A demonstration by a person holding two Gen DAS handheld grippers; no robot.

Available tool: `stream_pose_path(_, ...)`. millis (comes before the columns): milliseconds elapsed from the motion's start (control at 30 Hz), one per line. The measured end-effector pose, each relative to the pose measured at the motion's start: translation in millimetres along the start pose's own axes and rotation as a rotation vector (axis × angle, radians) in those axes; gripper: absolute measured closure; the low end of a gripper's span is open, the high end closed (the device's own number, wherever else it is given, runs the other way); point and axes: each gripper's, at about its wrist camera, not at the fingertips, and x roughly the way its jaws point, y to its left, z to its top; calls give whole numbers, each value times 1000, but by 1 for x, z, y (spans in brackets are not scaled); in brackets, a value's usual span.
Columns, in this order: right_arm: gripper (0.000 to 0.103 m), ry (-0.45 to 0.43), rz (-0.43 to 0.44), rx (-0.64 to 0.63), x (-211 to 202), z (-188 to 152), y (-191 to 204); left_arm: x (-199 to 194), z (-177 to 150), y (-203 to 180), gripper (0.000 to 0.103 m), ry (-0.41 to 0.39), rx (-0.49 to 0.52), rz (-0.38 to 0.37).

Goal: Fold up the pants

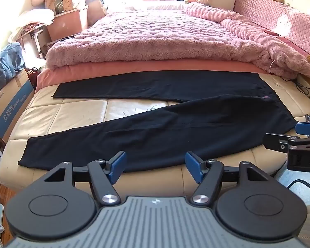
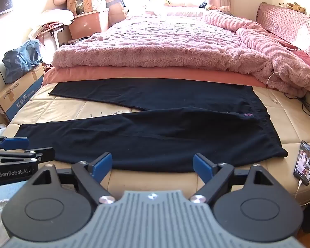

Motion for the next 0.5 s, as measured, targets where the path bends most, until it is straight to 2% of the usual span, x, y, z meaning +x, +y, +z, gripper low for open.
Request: stream_pose_path(500,21,7,7,-2,2,0,0,1,0,-1,26,7,-6,-2)
